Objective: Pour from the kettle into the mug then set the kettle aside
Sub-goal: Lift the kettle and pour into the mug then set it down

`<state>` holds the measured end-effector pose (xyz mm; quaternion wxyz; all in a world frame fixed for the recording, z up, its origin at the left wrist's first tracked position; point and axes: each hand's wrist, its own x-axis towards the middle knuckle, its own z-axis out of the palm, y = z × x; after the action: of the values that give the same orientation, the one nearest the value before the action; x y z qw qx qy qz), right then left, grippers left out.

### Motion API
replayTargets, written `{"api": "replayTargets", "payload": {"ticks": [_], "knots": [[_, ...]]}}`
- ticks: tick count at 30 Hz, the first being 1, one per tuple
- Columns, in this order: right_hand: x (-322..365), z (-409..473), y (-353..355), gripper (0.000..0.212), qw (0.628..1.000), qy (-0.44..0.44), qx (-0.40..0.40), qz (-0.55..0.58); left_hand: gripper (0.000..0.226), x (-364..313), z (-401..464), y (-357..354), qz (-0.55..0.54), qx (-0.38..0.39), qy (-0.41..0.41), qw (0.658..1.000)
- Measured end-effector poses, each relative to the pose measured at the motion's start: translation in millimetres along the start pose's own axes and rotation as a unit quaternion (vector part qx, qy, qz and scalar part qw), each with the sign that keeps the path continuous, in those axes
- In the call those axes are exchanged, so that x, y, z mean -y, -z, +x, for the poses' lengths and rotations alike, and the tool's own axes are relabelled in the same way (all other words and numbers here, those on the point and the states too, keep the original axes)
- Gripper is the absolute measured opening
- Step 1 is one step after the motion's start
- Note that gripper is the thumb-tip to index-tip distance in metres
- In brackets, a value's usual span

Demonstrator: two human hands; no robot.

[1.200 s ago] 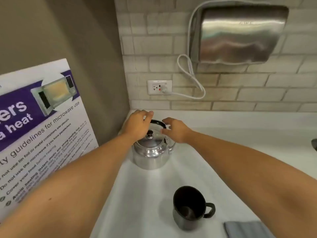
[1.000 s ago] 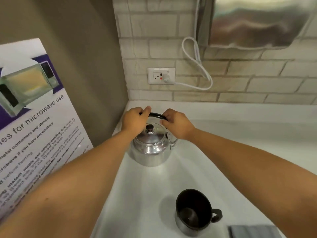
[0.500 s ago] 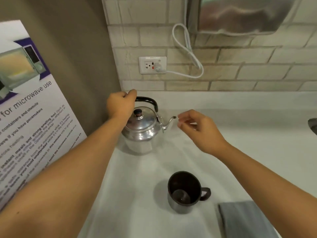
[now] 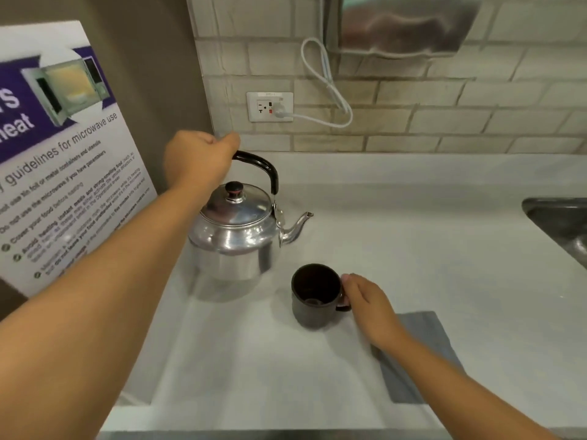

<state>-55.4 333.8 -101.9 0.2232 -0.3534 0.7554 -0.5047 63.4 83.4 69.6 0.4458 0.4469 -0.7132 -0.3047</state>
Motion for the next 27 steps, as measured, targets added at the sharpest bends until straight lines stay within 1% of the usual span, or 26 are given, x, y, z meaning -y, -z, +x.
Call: {"api": "replayTargets", "payload": {"ticks": [4,6,10,13,15,21,27], "knots": [[0.8,6.9,-1.9,0.036,0.999,0.007,-0.037,-0.020,0.035,-4.6,-21.7,7.8,0.038,0.009,-0.020,0.999],[0.0,9.7,-0.3,0.037,0.998,0.011,-0.044,-0.036,0.037,-7.4,-32.5,10.0,0.055,0.019,-0.033,0.998],[-2.0,11.3,1.9,0.040,0.997,0.014,-0.044,-0.064,0.034,-15.0,-46.7,11.8,0.095,0.025,-0.064,0.993],[-2.8,6.4,1.9,0.044,0.996,0.027,-0.052,-0.068,0.028,-19.2,-54.9,12.2,0.126,0.031,-0.093,0.987],[-3.6,3.5,2.1,0.045,0.995,0.029,-0.058,-0.070,0.028,-21.8,-58.9,12.1,0.147,0.030,-0.108,0.983],[-0.4,-0.3,3.0,0.040,0.994,0.034,-0.056,-0.089,0.025,-32.0,-64.8,8.1,0.205,0.035,-0.155,0.966],[-0.4,-0.7,3.9,0.041,0.994,0.027,-0.049,-0.091,0.023,-42.7,-64.3,5.2,0.240,0.038,-0.195,0.950]]}}
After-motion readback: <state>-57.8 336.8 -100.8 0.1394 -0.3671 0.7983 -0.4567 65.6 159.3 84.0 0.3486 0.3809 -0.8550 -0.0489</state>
